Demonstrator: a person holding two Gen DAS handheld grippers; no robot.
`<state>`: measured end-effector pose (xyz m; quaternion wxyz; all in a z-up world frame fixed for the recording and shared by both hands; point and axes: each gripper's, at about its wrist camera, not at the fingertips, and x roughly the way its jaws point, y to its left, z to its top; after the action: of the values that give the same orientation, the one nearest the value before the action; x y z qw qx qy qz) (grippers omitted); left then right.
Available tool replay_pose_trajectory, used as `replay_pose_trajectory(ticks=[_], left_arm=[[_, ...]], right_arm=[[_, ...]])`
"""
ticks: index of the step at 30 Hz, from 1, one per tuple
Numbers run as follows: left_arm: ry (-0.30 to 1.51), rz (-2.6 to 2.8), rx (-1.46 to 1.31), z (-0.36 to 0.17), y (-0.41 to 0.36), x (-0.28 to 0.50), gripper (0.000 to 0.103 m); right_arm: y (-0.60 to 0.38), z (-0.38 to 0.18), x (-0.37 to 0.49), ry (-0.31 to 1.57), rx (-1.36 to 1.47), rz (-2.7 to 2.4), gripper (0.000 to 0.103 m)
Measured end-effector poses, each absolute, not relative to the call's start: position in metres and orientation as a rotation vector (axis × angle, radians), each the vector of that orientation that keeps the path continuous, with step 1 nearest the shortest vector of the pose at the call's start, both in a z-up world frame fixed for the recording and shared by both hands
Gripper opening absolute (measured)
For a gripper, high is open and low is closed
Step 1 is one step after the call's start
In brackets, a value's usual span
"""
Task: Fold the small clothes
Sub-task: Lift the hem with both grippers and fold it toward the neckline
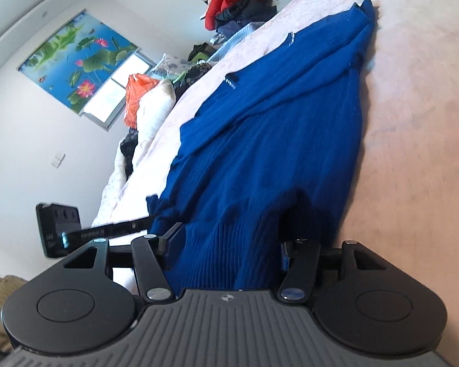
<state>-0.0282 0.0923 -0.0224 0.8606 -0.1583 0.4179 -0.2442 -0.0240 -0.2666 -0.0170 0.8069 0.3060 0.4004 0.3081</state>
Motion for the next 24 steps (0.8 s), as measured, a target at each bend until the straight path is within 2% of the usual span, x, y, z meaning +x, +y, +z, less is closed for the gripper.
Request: replay_pose_trajectory(ticks=[1, 2, 3, 5, 6, 9, 12, 13, 14, 16, 24], left_arm=[[0.879, -0.510, -0.326, -0.023, 0.092, -0.030, 0.020], [0.876, -0.505, -0.318, -0.023, 0.092, -0.032, 0.026], [0.870, -0.503, -0.313, -0.023, 0.093, -0.035, 0.031], [0.858, -0.511, -0.313, -0.023, 0.095, -0.041, 0.062], [0.853, -0.518, -0.318, -0.023, 0.096, -0.043, 0.068], [0.844, -0.529, -0.276, -0.021, 0.096, -0.049, 0.070], [0.878, -0.540, -0.201, -0.022, 0.088, -0.050, 0.064], [0.887, -0.548, -0.173, -0.023, 0.084, -0.051, 0.039], [0.899, -0.547, -0.146, -0.024, 0.081, -0.051, 0.018], [0.897, -0.551, -0.135, -0.021, 0.080, -0.055, 0.012], [0.682, -0.580, -0.146, 0.027, 0.086, -0.072, 0.010]], right_arm=[[-0.266, -0.015, -0.028, 0.866, 0.640, 0.668, 0.063], [-0.264, -0.015, -0.031, 0.871, 0.623, 0.671, 0.062], [-0.265, -0.014, -0.035, 0.874, 0.609, 0.670, 0.057], [-0.263, -0.012, -0.038, 0.877, 0.587, 0.665, 0.047], [-0.263, -0.012, -0.037, 0.881, 0.577, 0.661, 0.039], [-0.262, -0.016, -0.032, 0.898, 0.570, 0.645, 0.026], [-0.262, -0.019, -0.034, 0.897, 0.585, 0.642, 0.022], [-0.261, -0.020, -0.034, 0.895, 0.581, 0.641, 0.022], [-0.260, -0.020, -0.036, 0.892, 0.577, 0.637, 0.021], [-0.261, -0.019, -0.038, 0.882, 0.593, 0.636, 0.019], [-0.271, 0.005, -0.039, 0.745, 0.744, 0.739, 0.015]])
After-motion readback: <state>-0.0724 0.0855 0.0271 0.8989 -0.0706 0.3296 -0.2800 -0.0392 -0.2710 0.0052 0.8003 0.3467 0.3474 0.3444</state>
